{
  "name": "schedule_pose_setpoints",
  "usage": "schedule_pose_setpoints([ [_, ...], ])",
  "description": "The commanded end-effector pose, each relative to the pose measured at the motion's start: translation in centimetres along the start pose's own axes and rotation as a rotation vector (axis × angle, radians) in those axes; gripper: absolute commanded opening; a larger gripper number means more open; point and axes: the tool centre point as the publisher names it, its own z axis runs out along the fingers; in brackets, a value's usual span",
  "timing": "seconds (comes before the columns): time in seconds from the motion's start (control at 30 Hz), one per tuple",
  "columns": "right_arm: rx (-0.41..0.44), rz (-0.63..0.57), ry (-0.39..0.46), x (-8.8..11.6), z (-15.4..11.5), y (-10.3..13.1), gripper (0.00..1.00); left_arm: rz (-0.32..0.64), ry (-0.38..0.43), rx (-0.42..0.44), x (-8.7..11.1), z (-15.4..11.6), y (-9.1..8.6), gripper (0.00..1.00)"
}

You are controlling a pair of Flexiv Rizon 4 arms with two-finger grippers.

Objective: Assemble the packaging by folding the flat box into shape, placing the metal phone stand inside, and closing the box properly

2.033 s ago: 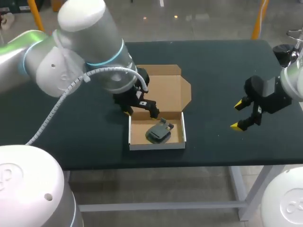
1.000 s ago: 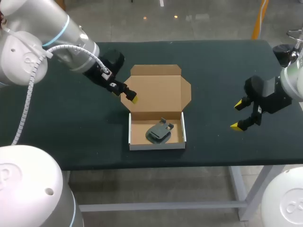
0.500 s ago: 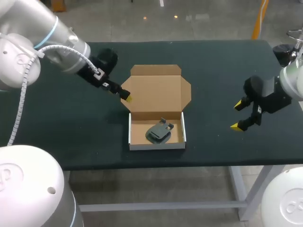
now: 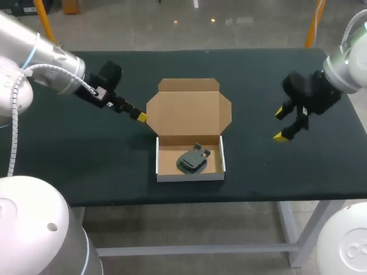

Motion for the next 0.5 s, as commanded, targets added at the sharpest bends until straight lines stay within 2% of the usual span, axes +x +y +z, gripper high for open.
schedule_pose_setpoints([
  [0.03,0.041,-0.008,0.090,-0.9,-0.8,1.4,1.00,0.016,0.030,0.017,-1.6,1.0,-0.2,1.00],
  [0.3,0.106,-0.043,0.106,-1.9,-1.6,3.4,1.00,0.028,0.012,0.040,-3.9,1.7,-0.7,1.00],
  [0.5,0.131,-0.060,0.133,-2.6,-1.7,4.3,1.00,0.013,0.044,0.047,-5.4,2.3,-0.8,1.00],
])
